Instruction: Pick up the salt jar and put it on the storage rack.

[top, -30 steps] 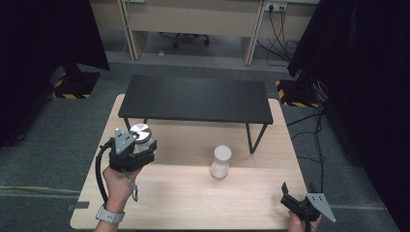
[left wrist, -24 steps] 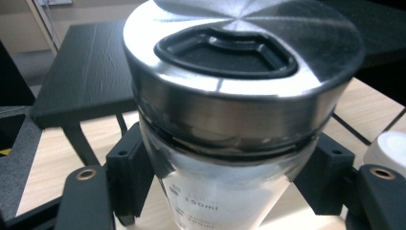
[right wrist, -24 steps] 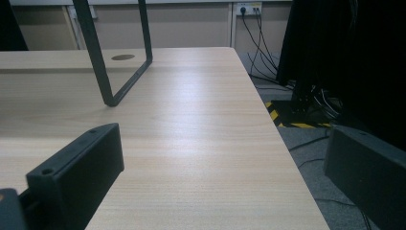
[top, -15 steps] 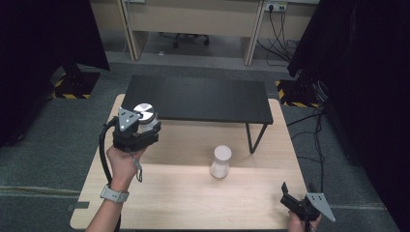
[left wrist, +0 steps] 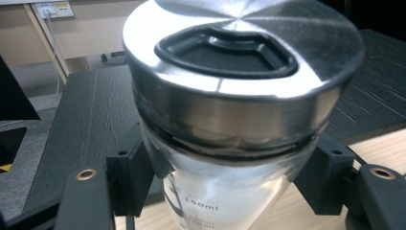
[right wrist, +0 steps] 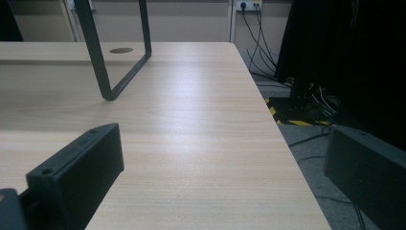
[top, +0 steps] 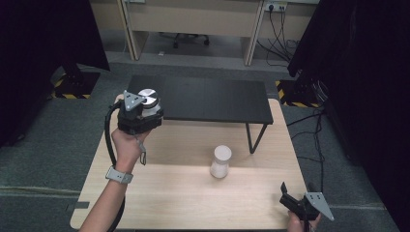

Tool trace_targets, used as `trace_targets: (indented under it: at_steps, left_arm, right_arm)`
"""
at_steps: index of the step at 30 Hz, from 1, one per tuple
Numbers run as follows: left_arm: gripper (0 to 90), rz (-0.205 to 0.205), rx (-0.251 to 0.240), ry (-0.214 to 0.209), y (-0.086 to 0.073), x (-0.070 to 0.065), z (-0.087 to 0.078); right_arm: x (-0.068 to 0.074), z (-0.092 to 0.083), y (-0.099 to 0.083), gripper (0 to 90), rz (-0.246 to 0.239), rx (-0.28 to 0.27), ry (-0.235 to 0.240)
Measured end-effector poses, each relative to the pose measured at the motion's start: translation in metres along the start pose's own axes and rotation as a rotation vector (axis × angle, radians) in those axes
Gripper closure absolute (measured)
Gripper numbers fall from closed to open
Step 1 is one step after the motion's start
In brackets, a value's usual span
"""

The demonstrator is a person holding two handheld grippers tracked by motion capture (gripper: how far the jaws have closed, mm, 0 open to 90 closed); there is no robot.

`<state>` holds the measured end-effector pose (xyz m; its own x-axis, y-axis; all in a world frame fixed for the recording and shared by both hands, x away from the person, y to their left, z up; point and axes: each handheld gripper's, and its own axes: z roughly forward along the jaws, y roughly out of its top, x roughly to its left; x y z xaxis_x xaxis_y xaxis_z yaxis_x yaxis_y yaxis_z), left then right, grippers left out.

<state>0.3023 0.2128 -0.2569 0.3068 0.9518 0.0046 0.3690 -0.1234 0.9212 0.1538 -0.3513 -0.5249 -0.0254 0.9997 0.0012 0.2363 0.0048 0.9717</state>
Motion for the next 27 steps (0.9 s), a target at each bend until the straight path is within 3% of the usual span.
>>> trace_targets:
  at_steps: [27]
  left_arm:
    - [30.9, 0.028, 0.016, 0.019, 0.028, 0.013, 0.068]
  right_arm:
    - [0.007, 0.003, 0.002, 0.3, -0.020, 0.012, -0.032]
